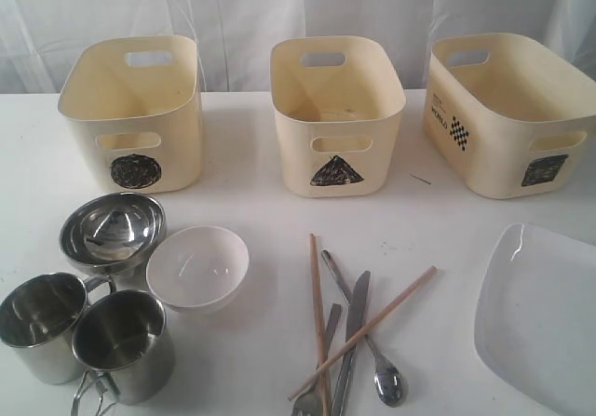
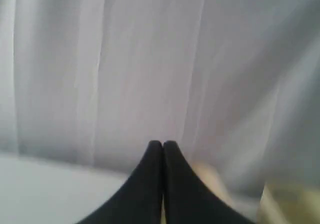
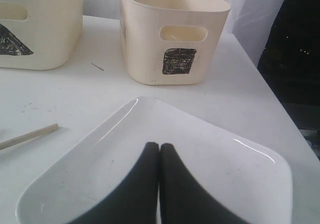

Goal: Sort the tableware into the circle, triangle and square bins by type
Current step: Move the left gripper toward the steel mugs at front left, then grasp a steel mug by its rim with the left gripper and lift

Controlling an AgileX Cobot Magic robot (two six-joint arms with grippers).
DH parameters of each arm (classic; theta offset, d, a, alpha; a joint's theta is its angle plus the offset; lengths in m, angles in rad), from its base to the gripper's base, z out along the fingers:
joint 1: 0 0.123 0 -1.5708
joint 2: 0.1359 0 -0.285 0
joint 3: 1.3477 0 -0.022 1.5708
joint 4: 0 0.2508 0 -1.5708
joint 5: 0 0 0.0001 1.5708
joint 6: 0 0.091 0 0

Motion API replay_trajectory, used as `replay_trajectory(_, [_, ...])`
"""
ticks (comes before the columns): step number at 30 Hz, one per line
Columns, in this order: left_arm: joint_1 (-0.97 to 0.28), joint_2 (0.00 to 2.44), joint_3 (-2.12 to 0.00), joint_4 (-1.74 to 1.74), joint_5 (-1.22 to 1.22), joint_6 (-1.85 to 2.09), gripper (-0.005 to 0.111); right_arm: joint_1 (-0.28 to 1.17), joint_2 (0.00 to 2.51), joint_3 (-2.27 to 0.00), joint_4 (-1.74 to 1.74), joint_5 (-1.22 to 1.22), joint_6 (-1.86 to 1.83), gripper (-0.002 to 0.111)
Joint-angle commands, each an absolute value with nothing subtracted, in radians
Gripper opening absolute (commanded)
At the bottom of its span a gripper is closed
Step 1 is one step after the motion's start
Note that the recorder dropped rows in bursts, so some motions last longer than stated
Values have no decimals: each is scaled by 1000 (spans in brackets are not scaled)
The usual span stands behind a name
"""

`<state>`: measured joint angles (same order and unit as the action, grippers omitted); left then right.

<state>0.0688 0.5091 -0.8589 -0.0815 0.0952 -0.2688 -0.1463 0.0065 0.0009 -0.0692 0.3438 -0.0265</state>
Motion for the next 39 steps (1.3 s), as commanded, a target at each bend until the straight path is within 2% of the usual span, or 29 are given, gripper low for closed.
replay_trajectory(1, [69,799,-1055,0,850,-122,0,-150,0,0,-75,341,-22,0])
replay_trajectory(5, [69,954,-1058,-165,1045,-59,0,-150,0,0,-75,341,-22,0])
replay_trajectory(10, [69,1087,-1058,-415,939,246,0,-150,0,0,-75,341,-22,0])
replay_trajectory(15, [69,1195,-1058,-363,875,322,0,-150,0,0,-75,341,-22,0])
replay_trajectory(21, [69,1332,-1058,-324,887,322,19,-150,0,0,-75,341,-22,0])
replay_trajectory(26, [69,1433,-1058,-329,928,347,45,-150,0,0,-75,341,-22,0])
replay_trajectory(28, [69,1463,-1058,-329,939,347,52,-150,0,0,-75,341,-22,0])
replay_trajectory(39, [69,1607,-1058,-359,918,610,54,-150,0,0,-75,341,-22,0])
